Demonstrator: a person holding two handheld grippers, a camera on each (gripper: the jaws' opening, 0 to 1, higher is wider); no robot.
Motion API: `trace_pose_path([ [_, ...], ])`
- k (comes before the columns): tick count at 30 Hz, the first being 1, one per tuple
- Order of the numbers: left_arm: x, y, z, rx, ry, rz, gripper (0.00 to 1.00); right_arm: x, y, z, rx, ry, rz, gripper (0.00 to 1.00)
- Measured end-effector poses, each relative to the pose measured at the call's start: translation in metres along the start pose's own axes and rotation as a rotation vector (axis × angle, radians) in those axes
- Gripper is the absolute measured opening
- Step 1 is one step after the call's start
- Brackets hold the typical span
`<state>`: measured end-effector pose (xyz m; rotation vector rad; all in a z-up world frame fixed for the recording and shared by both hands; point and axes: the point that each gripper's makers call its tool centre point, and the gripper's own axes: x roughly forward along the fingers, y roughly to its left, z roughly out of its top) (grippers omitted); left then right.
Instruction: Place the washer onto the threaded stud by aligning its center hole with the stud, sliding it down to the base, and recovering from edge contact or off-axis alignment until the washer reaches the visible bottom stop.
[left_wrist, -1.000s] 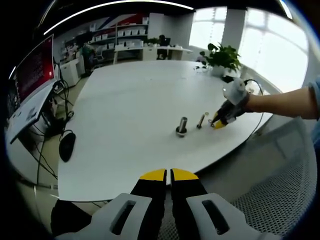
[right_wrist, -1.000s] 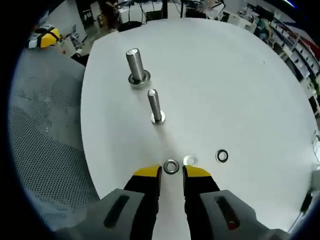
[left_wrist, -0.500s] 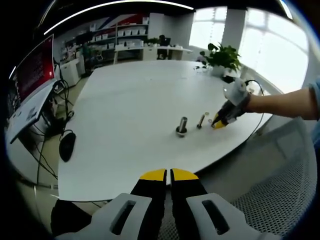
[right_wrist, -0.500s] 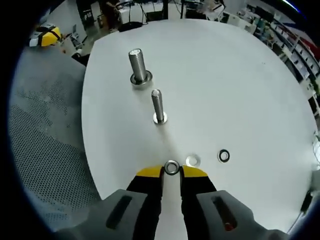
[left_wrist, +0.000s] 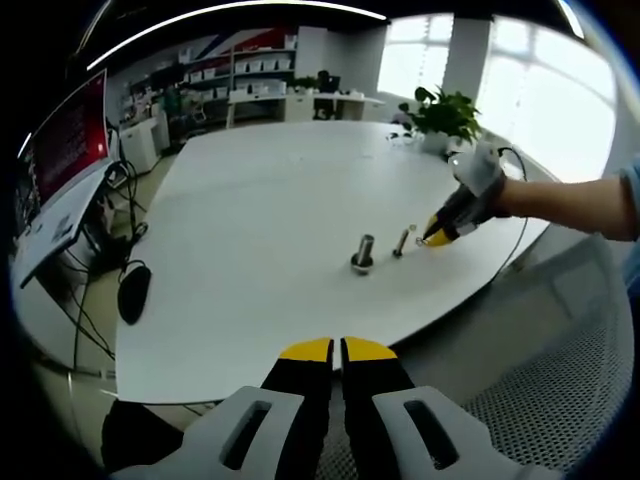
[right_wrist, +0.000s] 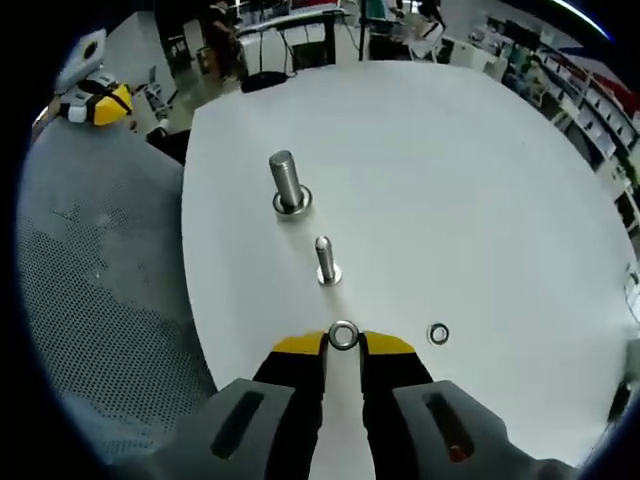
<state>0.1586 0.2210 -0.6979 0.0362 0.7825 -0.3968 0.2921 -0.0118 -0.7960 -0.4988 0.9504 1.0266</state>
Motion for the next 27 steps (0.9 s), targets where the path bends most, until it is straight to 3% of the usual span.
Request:
trace_pose_path([
  [12, 0.0, -0.001, -0.001, 0.002, 0.009, -0.007, 0.0, -0.013, 0.003, 0.04, -0.022, -0.074, -0.001, 0.14],
  [27, 0.0, -0.001, -0.001, 0.002, 0.004, -0.006, 0.0, 0.001, 0.007, 0.044, -0.132, 0.01, -0.004, 0.14],
])
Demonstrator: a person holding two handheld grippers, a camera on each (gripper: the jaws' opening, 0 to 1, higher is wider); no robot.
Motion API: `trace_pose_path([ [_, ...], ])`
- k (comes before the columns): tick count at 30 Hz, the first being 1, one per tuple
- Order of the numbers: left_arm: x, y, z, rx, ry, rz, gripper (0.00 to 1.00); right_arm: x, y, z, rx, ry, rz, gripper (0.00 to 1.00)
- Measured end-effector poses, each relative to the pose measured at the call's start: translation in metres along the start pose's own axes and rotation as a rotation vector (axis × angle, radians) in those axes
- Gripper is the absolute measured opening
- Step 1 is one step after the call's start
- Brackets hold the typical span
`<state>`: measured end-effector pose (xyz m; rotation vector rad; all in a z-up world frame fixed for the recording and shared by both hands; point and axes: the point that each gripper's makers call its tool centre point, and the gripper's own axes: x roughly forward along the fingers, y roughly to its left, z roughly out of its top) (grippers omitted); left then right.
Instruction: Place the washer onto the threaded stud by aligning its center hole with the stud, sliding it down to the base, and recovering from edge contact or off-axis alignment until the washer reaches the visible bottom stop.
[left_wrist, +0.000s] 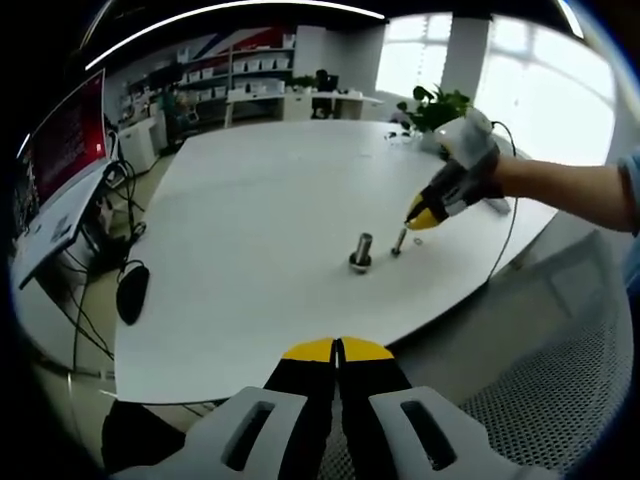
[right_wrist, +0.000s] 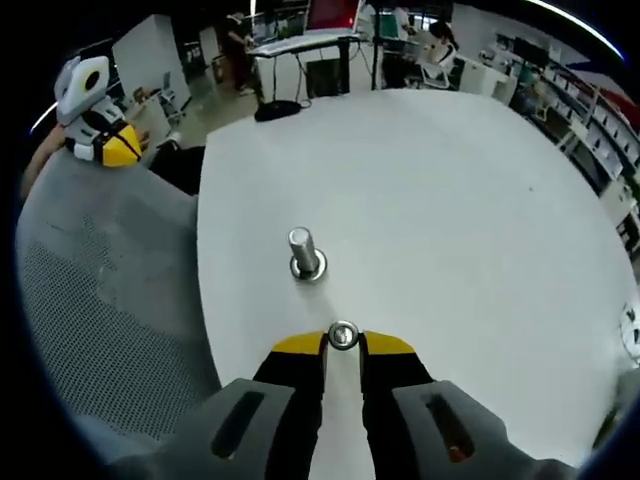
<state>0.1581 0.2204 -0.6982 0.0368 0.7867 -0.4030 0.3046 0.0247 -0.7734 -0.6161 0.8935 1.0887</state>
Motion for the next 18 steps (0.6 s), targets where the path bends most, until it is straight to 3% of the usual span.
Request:
trace_pose_path([
  [18, -0.001, -0.001, 0.001, 0.009, -0.011, -0.001, 0.0, 0.01, 0.003, -0.001, -0.049, 0.065, 0.018, 0.13],
])
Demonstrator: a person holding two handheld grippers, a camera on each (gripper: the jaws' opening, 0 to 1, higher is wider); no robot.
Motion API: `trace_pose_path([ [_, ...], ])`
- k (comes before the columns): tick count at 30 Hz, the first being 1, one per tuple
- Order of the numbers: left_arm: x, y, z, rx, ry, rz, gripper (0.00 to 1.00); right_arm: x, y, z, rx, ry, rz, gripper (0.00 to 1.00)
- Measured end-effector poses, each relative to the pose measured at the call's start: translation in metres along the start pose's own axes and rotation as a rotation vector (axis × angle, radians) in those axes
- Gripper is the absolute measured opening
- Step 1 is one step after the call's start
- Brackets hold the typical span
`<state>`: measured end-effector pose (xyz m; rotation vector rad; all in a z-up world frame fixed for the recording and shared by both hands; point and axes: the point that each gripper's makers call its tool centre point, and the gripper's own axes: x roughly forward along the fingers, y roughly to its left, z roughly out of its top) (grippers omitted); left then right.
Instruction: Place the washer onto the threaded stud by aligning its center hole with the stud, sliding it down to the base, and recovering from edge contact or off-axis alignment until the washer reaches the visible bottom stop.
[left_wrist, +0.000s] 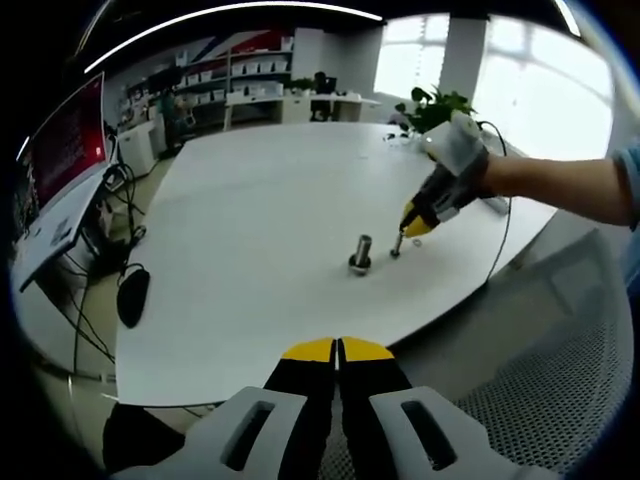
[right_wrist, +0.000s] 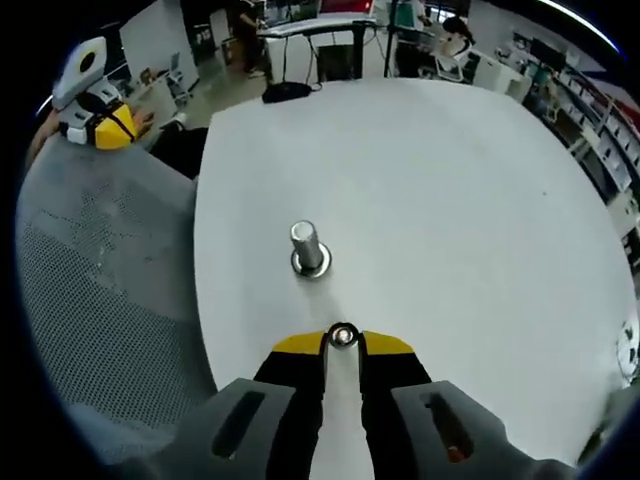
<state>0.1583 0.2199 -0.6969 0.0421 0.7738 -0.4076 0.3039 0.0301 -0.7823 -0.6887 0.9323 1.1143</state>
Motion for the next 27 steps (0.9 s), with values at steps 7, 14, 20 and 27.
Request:
trace_pose_path([
  [7, 0.0, 0.0, 0.001, -0.001, -0.008, -0.001, 0.0, 0.0, 0.001, 0.001, -0.055, 0.057, 0.012, 0.13],
  [14, 0.0, 0.0, 0.001, -0.004, -0.007, 0.0, 0.0, 0.005, 0.004, -0.003, -0.092, 0.129, 0.022, 0.13],
  [20, 0.0, 0.0, -0.001, -0.006, -0.002, 0.001, 0.0, 0.019, 0.002, -0.012, -0.116, 0.189, 0.025, 0.13],
  [27, 0.0, 0.001, 0.0, -0.007, -0.005, 0.003, 0.0, 0.036, 0.002, -0.02, -0.142, 0.251, 0.034, 0.13],
])
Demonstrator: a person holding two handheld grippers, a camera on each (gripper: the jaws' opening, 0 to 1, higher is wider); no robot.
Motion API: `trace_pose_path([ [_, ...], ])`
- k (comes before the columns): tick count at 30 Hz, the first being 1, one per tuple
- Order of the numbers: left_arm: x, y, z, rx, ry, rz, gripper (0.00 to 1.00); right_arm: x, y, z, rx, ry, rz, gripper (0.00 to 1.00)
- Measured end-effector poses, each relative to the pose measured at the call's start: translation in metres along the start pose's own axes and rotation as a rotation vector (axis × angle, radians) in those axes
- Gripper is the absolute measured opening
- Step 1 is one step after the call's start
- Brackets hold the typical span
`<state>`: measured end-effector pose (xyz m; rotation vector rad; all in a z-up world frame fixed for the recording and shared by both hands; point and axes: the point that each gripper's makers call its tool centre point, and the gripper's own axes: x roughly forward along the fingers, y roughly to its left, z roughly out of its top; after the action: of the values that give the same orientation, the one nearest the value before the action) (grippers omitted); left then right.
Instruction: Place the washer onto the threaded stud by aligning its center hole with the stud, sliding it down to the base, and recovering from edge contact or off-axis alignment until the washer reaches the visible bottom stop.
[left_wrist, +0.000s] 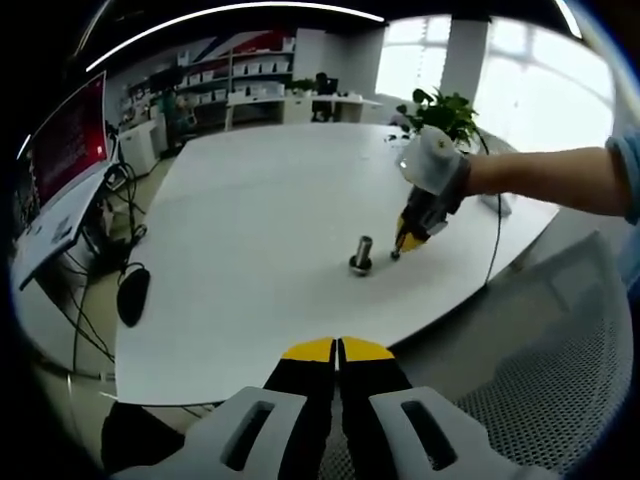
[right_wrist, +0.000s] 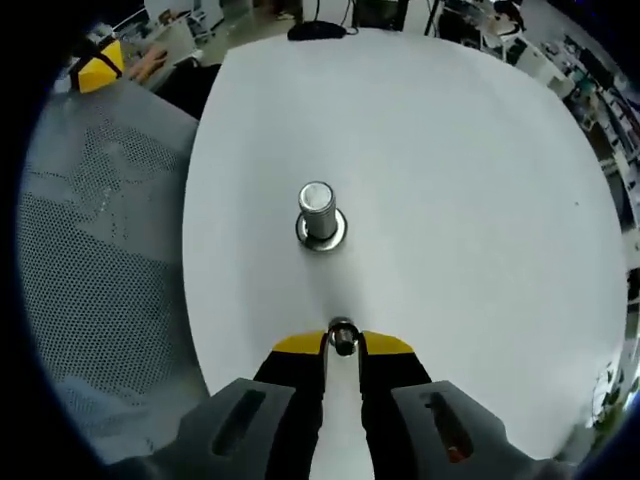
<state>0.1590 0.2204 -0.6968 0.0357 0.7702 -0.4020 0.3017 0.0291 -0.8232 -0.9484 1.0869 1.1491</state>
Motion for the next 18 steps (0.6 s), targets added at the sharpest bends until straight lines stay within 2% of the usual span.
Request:
trace_pose_path([
  [8, 0.0005, 0.0, 0.0002, 0.0, 0.002, -0.001, 0.0, 0.0117, -0.0002, -0.0014, -0.001, 0.027, 0.026, 0.14],
  [18, 0.0012, -0.0015, -0.0014, 0.006, 0.013, -0.011, 0.0, 0.0045, 0.001, -0.0012, 0.034, -0.015, 0.034, 0.19],
])
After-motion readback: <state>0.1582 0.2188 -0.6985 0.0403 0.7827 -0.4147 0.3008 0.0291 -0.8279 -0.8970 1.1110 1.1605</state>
